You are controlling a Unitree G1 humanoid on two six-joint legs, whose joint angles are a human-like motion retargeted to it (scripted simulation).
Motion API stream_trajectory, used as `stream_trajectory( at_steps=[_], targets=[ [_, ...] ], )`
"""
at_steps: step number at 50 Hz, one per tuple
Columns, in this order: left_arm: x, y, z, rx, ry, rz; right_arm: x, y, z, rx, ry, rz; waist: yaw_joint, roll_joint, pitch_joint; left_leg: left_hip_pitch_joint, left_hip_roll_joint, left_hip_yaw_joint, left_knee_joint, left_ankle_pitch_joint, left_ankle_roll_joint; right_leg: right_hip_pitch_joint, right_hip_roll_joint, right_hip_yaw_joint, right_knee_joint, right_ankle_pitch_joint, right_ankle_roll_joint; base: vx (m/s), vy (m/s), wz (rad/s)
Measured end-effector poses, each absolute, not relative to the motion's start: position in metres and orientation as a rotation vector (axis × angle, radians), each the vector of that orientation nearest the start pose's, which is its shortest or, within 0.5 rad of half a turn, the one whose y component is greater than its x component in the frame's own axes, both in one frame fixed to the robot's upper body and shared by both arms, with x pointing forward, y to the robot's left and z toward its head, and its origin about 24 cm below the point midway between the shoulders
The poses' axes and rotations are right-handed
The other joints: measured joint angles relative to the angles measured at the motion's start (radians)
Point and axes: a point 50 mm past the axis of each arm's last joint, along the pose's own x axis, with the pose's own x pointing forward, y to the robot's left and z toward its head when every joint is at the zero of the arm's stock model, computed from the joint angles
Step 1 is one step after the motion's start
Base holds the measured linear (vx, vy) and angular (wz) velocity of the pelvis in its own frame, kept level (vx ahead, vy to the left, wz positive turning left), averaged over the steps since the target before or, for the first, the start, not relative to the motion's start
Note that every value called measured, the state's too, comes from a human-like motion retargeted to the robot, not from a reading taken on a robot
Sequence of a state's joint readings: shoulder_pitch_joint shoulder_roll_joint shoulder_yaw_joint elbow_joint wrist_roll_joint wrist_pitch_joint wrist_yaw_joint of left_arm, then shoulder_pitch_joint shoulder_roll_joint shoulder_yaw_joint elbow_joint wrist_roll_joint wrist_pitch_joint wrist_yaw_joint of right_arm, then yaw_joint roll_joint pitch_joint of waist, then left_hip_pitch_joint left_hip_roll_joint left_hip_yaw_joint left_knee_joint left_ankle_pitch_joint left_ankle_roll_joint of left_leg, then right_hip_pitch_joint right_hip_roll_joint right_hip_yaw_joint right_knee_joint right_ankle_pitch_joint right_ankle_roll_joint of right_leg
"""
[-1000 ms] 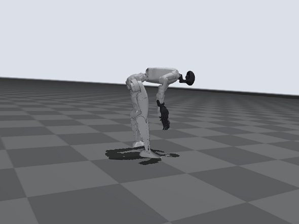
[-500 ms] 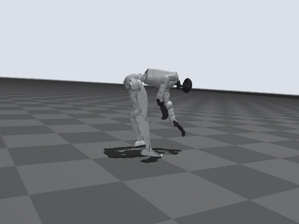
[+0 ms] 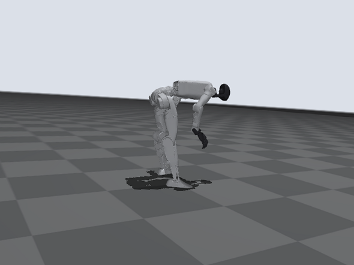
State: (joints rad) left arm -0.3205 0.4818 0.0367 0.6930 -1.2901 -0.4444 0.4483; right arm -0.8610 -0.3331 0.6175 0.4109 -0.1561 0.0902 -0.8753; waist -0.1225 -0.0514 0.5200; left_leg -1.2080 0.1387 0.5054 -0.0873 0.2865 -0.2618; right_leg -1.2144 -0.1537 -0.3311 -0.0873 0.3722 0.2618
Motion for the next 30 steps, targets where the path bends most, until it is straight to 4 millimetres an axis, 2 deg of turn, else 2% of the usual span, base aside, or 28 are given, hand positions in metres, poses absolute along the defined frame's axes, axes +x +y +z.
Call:
stream_trajectory(
  at_steps=[3, 5, 8, 13, 15, 20, 23, 26, 30],
  targets=[
    [0.266, 0.319, 0.016, -0.717, -0.013, 0.904, 0.374, -0.069, 0.208, -0.778, -0.685, -0.398, 0.014, 0.001, 0.0, -0.042, -0.005, -0.012, 0.0, 0.005, 0.0, -0.032, -0.008, -0.006, 0.0, 0.002, 0.0, 0.02, 0.03, 0.36],
    [0.266, 0.31, 0.011, -0.686, 0.015, 0.843, 0.385, -0.066, 0.226, -0.896, -0.707, -0.467, 0.027, 0.012, 0.0, -0.074, -0.008, -0.023, 0.0, 0.01, 0.0, -0.056, -0.014, -0.016, 0.0, 0.004, 0.0, 0.04, 0.04, 0.48],
    [0.273, 0.288, 0.008, -0.611, 0.064, 0.703, 0.395, -0.063, 0.258, -0.882, -0.708, -0.482, 0.045, 0.031, 0.0, -0.124, -0.019, -0.035, 0.0, 0.014, 0.0, -0.096, -0.028, -0.024, 0.0, 0.013, 0.0, 0.04, 0.06, 0.54],
    [0.288, 0.246, 0.009, -0.468, 0.106, 0.439, 0.406, -0.082, 0.316, -0.86, -0.669, -0.506, 0.093, 0.062, 0.0, -0.191, -0.038, -0.045, 0.0, 0.019, 0.0, -0.153, -0.048, -0.039, 0.0, 0.029, 0.0, 0.02, 0.06, 0.56],
    [0.291, 0.233, 0.013, -0.405, 0.089, 0.355, 0.409, -0.104, 0.345, -0.921, -0.64, -0.595, 0.115, 0.073, 0.0, -0.21, -0.044, -0.047, 0.0, 0.02, 0.0, -0.169, -0.054, -0.044, 0.0, 0.033, 0.0, 0.0, 0.03, 0.49],
    [0.292, 0.214, 0.021, -0.325, 0.044, 0.241, 0.402, -0.134, 0.398, -0.991, -0.613, -0.596, 0.152, 0.074, 0.0, -0.223, -0.052, -0.048, 0.0, 0.028, 0.0, -0.178, -0.06, -0.053, 0.0, 0.043, 0.0, 0.0, 0.01, 0.19],
    [0.286, 0.215, 0.02, -0.327, 0.034, 0.247, 0.398, -0.143, 0.413, -1.055, -0.618, -0.568, 0.155, 0.065, 0.0, -0.205, -0.052, -0.048, 0.0, 0.029, 0.0, -0.161, -0.06, -0.056, 0.0, 0.044, 0.0, 0.02, 0.0, -0.07],
    [0.281, 0.222, 0.014, -0.346, 0.046, 0.289, 0.397, -0.142, 0.414, -1.096, -0.639, -0.497, 0.144, 0.047, 0.0, -0.172, -0.049, -0.049, 0.0, 0.024, 0.0, -0.128, -0.058, -0.059, 0.0, 0.042, 0.0, 0.06, -0.02, -0.29],
    [0.275, 0.236, 0.009, -0.292, 0.052, 0.345, 0.396, -0.153, 0.413, -1.007, -0.67, -0.49, 0.119, 0.026, 0.0, -0.121, -0.044, -0.053, 0.0, 0.013, 0.0, -0.077, -0.055, -0.059, 0.0, 0.029, 0.0, 0.06, -0.03, -0.29]
  ],
)
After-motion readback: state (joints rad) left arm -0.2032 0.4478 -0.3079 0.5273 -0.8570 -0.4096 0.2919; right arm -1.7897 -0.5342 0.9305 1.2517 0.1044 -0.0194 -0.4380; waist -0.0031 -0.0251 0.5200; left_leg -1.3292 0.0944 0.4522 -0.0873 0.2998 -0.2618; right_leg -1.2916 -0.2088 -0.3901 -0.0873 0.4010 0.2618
